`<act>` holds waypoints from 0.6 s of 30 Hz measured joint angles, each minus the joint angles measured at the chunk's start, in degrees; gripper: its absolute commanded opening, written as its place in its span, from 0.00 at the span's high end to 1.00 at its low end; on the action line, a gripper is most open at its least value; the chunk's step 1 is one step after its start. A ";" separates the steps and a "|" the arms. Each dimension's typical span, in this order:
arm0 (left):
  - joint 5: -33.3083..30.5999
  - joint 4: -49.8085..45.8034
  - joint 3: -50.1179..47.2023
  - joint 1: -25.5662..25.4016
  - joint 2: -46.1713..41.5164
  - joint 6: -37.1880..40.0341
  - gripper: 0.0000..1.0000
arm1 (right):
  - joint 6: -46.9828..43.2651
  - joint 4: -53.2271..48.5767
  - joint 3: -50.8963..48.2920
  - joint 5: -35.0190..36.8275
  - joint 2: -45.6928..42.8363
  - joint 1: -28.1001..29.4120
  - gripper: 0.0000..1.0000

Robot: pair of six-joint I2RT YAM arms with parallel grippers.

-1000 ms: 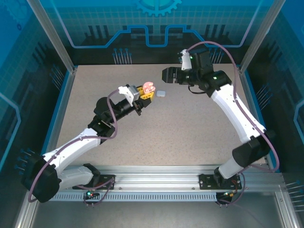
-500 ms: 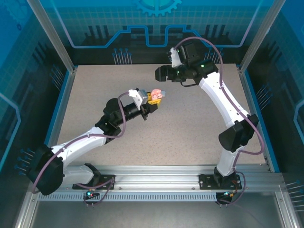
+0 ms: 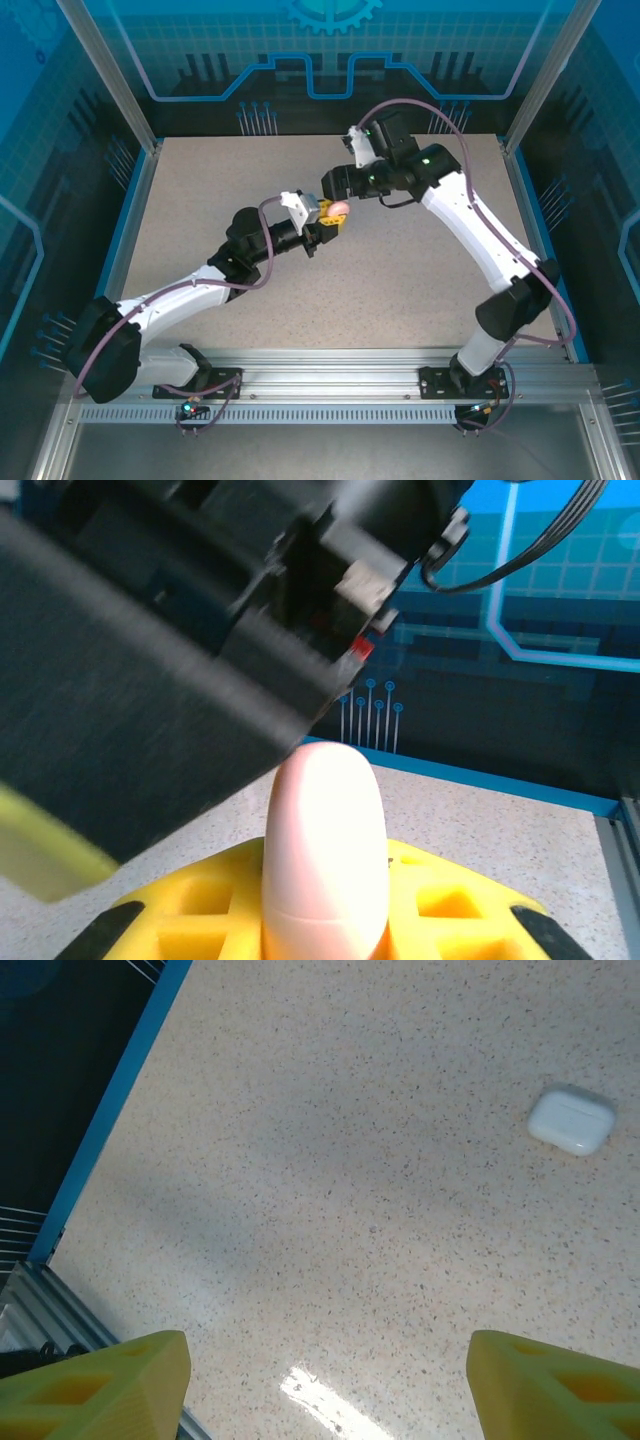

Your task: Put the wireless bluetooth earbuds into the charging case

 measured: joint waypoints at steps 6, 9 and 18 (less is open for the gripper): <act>-0.33 0.55 0.44 0.09 0.61 -0.20 1.00 | 2.16 1.44 -5.95 2.93 -7.58 -1.09 0.23; -0.98 0.74 0.44 0.20 0.79 -0.26 1.00 | 5.31 3.82 -10.67 4.94 -10.80 -5.16 0.22; -4.07 1.18 -0.76 0.17 1.62 -3.41 1.00 | 10.45 11.80 -29.94 9.42 -19.50 -13.84 0.21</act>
